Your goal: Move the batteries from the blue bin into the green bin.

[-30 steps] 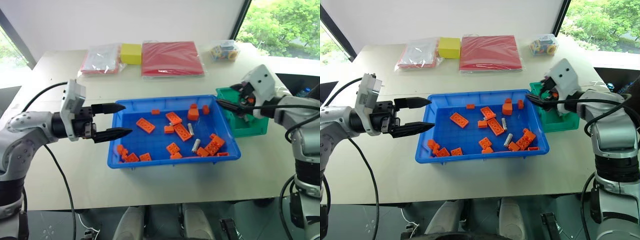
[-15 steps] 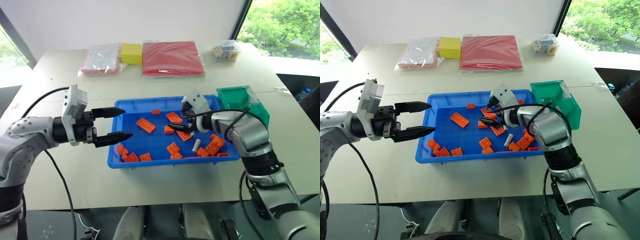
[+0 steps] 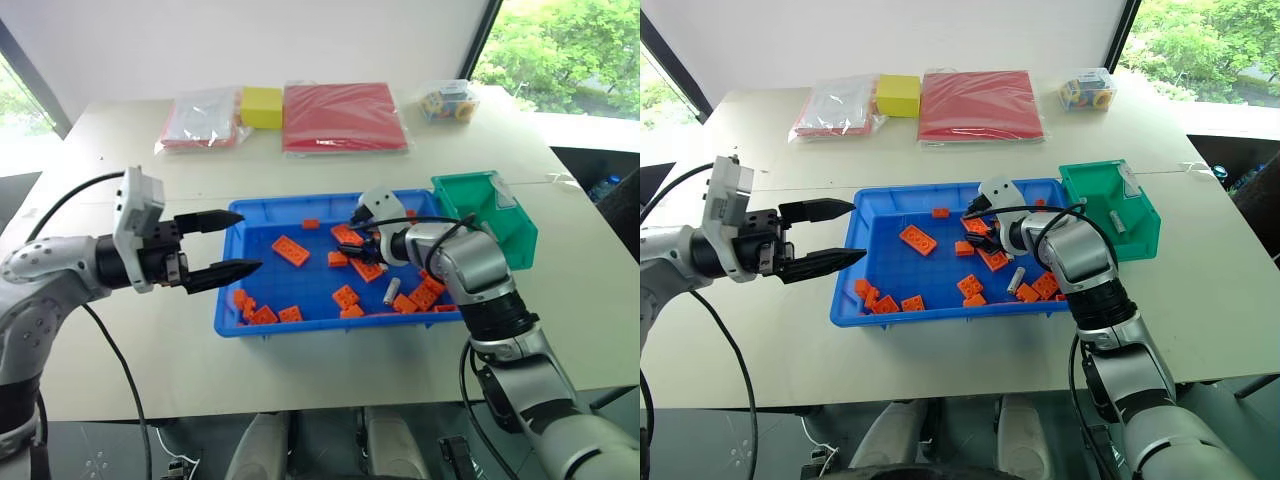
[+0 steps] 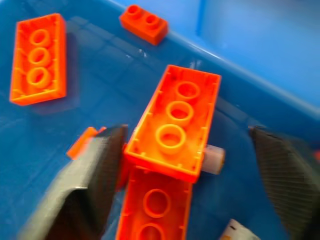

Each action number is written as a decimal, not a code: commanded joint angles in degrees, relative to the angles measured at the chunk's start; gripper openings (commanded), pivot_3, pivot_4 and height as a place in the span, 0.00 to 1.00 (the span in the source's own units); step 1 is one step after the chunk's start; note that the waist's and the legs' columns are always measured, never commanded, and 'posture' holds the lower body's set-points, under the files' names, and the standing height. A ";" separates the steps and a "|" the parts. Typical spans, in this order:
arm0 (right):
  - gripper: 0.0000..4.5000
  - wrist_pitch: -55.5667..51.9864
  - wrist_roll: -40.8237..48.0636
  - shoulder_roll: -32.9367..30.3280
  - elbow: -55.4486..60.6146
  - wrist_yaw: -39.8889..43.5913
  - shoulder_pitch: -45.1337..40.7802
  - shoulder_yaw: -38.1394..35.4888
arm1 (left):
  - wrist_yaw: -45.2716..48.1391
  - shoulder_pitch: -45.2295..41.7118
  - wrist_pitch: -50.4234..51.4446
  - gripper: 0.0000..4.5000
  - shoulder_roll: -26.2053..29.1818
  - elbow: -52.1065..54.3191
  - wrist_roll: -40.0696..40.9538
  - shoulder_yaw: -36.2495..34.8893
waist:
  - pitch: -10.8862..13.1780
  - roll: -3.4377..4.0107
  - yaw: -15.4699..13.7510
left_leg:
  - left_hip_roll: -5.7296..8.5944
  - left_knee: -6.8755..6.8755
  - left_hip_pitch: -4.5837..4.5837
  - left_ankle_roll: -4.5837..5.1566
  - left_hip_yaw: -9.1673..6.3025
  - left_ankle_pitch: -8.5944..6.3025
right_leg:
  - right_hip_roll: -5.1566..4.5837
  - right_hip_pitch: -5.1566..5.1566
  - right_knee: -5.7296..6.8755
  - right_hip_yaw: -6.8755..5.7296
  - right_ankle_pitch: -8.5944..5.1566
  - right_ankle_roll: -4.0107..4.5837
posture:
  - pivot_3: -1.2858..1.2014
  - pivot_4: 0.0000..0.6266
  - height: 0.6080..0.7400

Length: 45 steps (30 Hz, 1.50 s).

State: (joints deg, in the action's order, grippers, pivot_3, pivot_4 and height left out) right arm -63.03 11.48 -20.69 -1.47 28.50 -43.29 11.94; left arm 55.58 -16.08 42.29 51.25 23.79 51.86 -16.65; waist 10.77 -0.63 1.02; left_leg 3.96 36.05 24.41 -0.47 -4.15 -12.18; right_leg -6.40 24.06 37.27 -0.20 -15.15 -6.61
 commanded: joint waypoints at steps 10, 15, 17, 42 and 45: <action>0.26 2.49 2.18 4.13 3.02 1.57 -3.30 0.68 | 0.16 -1.91 -0.98 1.00 0.32 -0.45 -0.41 -0.41 | 0.00 0.00 0.22 | -0.01 0.00 0.00 0.00 0.00 0.00 | 0.02 0.01 0.02 0.00 0.00 0.00 | 0.52 0.24 0.97; 0.26 7.20 0.09 8.53 -0.49 2.64 -3.76 6.25 | 0.15 -3.20 -1.11 1.00 -0.03 -0.89 -0.76 0.40 | 0.00 0.00 0.17 | -0.04 -0.01 0.00 0.00 0.00 0.00 | 0.06 0.04 0.06 0.00 0.00 0.00 | 0.52 0.24 0.97; 0.26 9.66 -1.22 9.36 -2.39 2.98 -3.90 8.19 | 0.24 -3.58 -1.19 1.00 -0.08 -1.15 -0.93 0.47 | 0.00 0.00 0.16 | -0.02 0.00 0.00 0.00 0.00 0.00 | 0.04 0.04 0.06 0.01 0.00 0.00 | 0.52 0.24 0.97; 1.00 10.72 -0.19 4.11 -0.89 13.69 -9.33 5.74 | -0.32 -3.12 -2.03 1.00 -0.62 -1.40 -1.66 -0.17 | 0.00 0.00 1.02 | -0.27 -0.04 0.00 -0.02 0.01 0.00 | 0.31 0.15 0.11 0.10 0.04 0.07 | 0.52 0.24 0.97; 1.00 12.83 -1.50 2.01 -2.54 13.76 -10.14 5.74 | -0.23 -3.52 -2.02 1.00 -0.49 -1.72 -1.71 -0.13 | 0.00 0.00 0.16 | -0.24 0.05 0.01 -0.03 0.00 0.00 | 0.30 0.06 0.04 0.09 0.05 0.08 | 0.52 0.24 0.97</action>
State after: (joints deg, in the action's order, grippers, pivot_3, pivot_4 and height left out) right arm -51.91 10.80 -17.66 -4.28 42.36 -51.55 19.59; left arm 55.07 -18.53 41.03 50.04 21.60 50.09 -15.40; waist 10.77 -0.64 1.18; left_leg 3.73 36.09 24.42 -0.50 -4.13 -12.19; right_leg -6.10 24.11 37.26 -0.11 -15.09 -6.50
